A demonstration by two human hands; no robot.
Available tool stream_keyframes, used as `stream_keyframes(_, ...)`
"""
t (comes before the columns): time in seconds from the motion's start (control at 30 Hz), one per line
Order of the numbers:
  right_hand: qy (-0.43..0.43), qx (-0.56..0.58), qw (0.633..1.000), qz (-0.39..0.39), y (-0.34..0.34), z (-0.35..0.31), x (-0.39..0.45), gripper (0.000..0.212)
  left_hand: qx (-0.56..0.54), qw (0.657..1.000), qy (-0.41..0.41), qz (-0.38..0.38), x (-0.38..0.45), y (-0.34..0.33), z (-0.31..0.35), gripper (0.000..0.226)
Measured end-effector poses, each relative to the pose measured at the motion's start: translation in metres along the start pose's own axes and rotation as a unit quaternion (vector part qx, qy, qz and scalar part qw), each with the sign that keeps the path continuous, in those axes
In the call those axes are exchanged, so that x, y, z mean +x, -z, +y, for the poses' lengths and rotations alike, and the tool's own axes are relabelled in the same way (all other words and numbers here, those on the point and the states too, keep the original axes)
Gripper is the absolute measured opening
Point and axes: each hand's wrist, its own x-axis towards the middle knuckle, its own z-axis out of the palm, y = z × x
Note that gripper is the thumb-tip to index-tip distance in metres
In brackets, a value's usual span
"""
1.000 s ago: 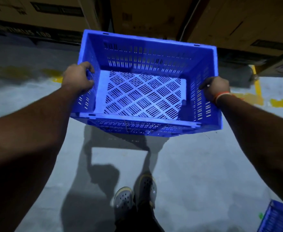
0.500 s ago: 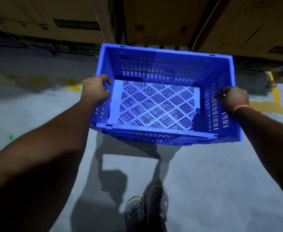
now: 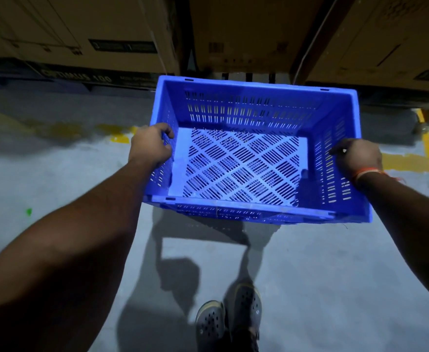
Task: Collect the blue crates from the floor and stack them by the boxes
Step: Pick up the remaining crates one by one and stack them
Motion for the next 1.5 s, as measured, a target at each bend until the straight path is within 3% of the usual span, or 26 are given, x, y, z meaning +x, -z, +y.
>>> stream_keyframes(1.0, 0.001, 0.005, 1.0, -0.014, -0.003, 0.003, 0.003, 0.02, 0.001, 1.0, 0.017, -0.013, 0.01, 0.0, 0.001, 0.029)
stream_keyframes(1.07, 0.0, 0.017, 0.999, -0.03, -0.002, 0.005, 0.003, 0.021, 0.018, 0.999, 0.015, -0.045, 0.012, 0.003, 0.001, 0.036)
stream_keyframes(1.13, 0.004, 0.02, 0.996, -0.087, 0.001, 0.007, 0.003, 0.026, 0.062, 0.99, 0.02, -0.126, 0.016, 0.01, 0.002, 0.053)
stream_keyframes(1.23, -0.012, 0.019, 0.983, -0.184, 0.019, 0.008, -0.008, 0.051, 0.164, 0.968, 0.041, -0.186, 0.003, 0.027, 0.018, 0.077)
stream_keyframes(1.37, -0.023, 0.028, 0.991, -0.127, 0.052, -0.003, -0.05, 0.055, 0.131, 0.985, 0.036, -0.102, -0.037, 0.055, 0.071, 0.056)
stream_keyframes(1.5, -0.005, 0.119, 0.985, -0.127, 0.105, -0.015, -0.111, 0.046, 0.046, 0.983, 0.027, -0.175, -0.095, 0.096, 0.133, 0.046)
